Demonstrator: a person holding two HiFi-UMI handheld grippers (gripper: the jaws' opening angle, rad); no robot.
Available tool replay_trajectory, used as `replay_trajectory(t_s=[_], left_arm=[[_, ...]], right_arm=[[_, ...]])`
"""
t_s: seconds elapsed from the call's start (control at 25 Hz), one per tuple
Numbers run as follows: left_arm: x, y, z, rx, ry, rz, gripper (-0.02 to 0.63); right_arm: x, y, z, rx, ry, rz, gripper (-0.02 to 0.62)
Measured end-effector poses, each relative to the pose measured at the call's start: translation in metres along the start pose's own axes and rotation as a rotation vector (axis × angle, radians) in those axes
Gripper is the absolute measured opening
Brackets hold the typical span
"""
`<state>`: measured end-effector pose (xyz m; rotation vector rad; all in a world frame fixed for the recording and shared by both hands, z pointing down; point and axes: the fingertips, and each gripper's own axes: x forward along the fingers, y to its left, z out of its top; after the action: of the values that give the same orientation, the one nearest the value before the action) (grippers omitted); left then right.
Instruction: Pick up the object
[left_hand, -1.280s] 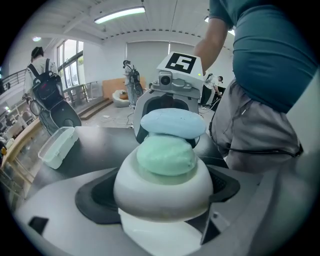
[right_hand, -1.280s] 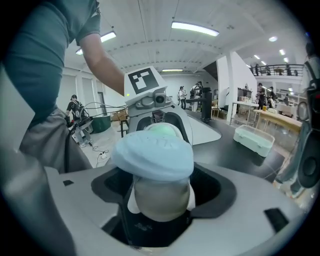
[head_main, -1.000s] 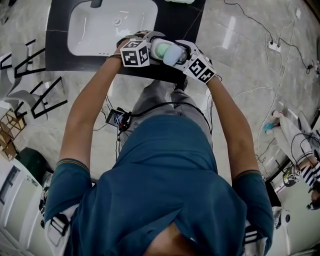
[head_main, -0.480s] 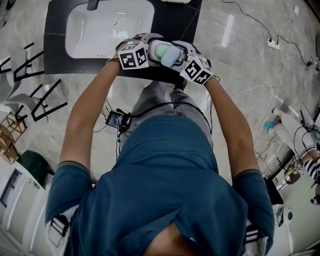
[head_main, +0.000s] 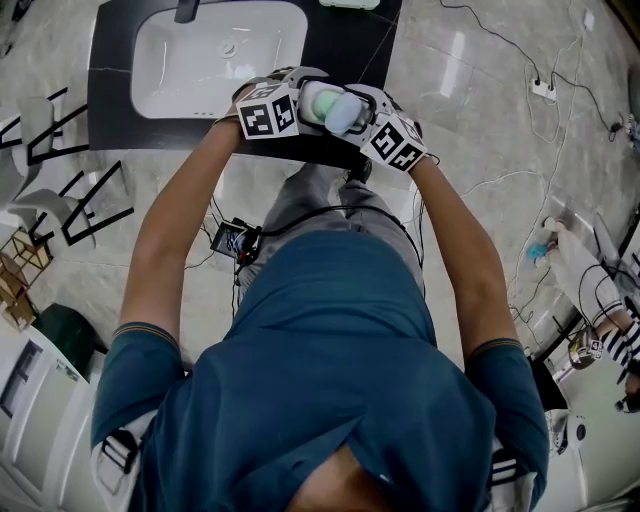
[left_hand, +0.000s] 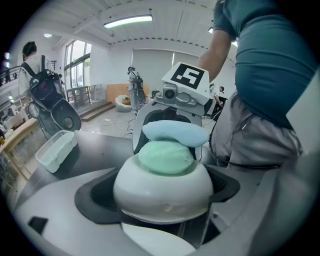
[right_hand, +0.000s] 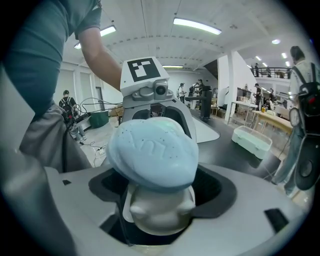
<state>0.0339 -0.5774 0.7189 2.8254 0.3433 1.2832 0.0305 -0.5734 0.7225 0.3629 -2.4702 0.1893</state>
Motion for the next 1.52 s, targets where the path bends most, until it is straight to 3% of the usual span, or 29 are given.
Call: replay_trajectory(t_s=[1.52], left_arm=[[-0.025, -0.002, 0.015, 0.071, 0.041, 0.004, 0.486]], right_arm=[[0.002, 0.002, 0.019, 0.007, -0.004, 0.008, 0.383]])
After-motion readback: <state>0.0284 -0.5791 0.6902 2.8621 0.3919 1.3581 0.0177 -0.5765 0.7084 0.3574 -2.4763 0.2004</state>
